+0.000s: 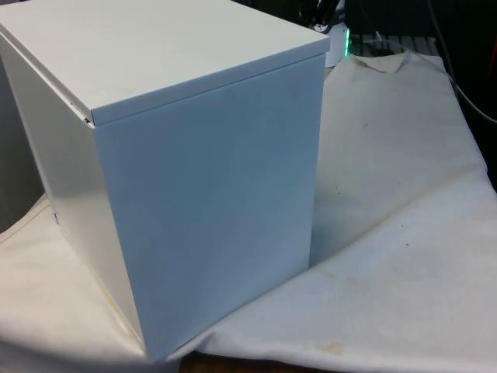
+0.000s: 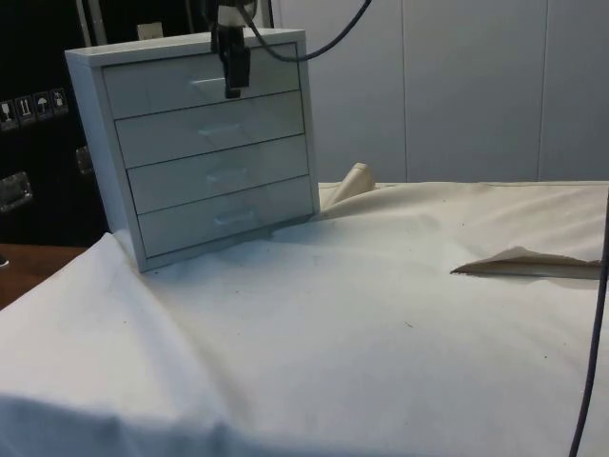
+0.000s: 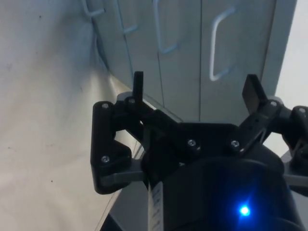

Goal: Open the drawer, then close it.

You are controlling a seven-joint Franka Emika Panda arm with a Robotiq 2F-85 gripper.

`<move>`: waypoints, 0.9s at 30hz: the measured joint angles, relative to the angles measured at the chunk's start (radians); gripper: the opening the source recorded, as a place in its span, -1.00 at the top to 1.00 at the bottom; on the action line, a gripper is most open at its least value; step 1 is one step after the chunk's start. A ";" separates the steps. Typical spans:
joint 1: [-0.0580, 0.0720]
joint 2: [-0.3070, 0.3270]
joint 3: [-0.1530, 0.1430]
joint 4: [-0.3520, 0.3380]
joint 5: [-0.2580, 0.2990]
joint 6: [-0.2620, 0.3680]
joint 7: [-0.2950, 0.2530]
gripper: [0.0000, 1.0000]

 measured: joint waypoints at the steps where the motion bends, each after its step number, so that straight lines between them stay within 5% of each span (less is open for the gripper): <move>1: 0.000 0.004 0.001 0.002 0.000 -0.004 0.003 -1.00; 19: 0.001 0.149 0.002 0.086 0.035 -0.026 0.051 -1.00; 27: 0.006 0.159 0.021 0.092 0.043 -0.072 0.054 -1.00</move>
